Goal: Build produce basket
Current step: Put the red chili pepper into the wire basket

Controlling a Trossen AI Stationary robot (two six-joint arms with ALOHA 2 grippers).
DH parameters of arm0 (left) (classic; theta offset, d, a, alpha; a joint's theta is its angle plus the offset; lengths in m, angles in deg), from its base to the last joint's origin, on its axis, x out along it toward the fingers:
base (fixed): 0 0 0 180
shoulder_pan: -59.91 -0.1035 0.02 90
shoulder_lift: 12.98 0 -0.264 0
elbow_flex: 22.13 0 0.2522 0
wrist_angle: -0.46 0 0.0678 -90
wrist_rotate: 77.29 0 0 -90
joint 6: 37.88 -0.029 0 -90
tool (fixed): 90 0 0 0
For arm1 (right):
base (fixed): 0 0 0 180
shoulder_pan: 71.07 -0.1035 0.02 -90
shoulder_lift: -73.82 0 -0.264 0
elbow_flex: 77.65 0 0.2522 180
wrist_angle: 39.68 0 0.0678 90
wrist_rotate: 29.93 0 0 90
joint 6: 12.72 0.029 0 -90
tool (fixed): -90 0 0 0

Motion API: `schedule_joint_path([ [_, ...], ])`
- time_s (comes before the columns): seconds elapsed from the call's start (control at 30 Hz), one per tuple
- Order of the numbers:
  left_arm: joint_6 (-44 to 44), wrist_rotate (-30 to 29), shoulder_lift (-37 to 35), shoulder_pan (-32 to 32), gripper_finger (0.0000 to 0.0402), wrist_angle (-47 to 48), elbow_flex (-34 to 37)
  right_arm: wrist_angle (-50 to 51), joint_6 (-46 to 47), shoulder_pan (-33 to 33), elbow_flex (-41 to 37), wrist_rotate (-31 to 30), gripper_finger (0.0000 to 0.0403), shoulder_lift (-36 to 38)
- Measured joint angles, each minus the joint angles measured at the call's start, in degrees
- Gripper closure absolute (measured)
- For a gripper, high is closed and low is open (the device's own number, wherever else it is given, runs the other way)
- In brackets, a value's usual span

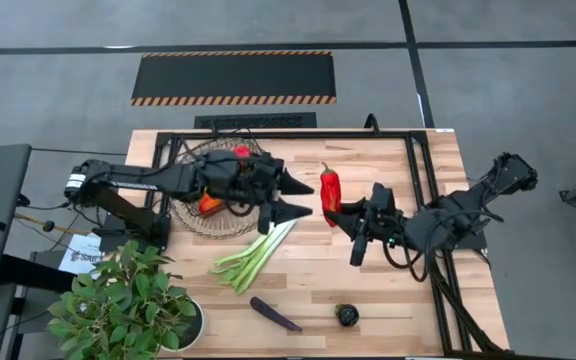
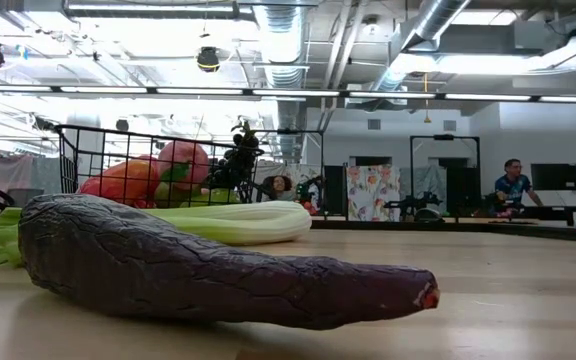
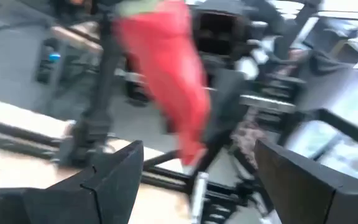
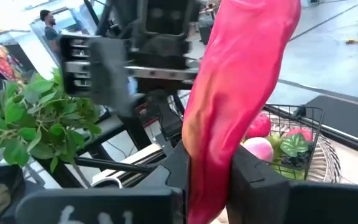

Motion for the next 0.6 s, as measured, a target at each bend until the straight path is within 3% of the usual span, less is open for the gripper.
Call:
schedule_joint_path([
  [0.33,-2.5,-2.9,0.4,-0.6,0.0109,-6.6,0.7,-1.4,0.0,1.2,0.1,2.2,0.0335,-2.5],
  [0.6,-0.6,-2.6,1.8,-0.7,0.0109,-4.7,0.8,-2.1,0.0,2.1,-0.1,4.8,0.0335,-4.0],
])
